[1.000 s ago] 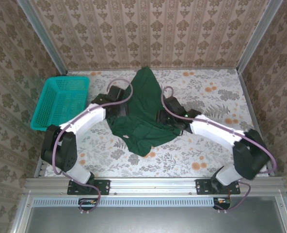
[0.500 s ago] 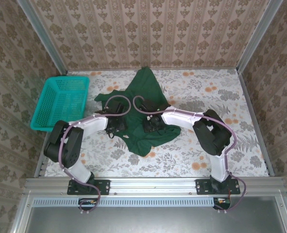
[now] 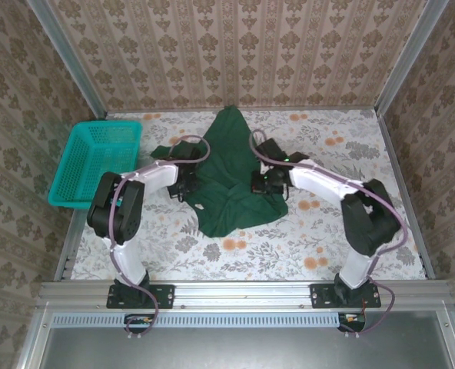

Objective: Fold and stack the t-shirts

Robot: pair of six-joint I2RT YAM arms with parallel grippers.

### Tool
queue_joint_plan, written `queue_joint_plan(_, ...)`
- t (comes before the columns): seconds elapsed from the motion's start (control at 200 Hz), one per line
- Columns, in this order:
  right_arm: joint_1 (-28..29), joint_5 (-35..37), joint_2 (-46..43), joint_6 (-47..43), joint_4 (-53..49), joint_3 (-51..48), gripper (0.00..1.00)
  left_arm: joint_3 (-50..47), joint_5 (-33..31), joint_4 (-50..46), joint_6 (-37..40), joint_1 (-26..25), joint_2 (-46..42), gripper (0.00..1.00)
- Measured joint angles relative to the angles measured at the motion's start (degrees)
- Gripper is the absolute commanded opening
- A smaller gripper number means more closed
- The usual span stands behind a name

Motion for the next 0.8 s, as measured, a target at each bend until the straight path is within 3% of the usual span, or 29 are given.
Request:
queue_joint_plan(0.28, -12.15, -0.31, -23.21, 10.62, 1.60, -14.99, 0.00, 11.87, -4.87, -10.73, 0.33, 1.99, 6.88, 0.00)
queue_joint_plan(0.365, -12.90, -2.97, -30.21, 12.15, 2.54, -20.59, 0.00, 16.52, -4.24, -11.61, 0.81, 3.04, 9.99, 0.00)
queue_joint_plan(0.51, -5.66, -10.34, -32.63, 12.00, 2.38, -24.20, 0.00, 25.83, -2.38, -12.22, 3.39, 4.87, 16.41, 0.00)
queue_joint_plan(0.645, 4.72, -15.04, -25.83, 9.01, 0.11, -20.74, 0.18, 33.40, -1.11, -12.83, 4.90, 6.25, 19.80, 0.00)
queue_joint_plan(0.725, 9.25, -17.27, -19.21, 6.32, -1.66, -16.33, 0.36, 36.04, -0.83, -13.14, 5.11, 7.28, 20.15, 0.00)
queue_joint_plan(0.8, 11.67, -17.49, -14.34, 3.87, -3.15, -12.79, 0.44, 37.05, -1.25, -14.10, 5.11, 8.17, 20.13, 0.21)
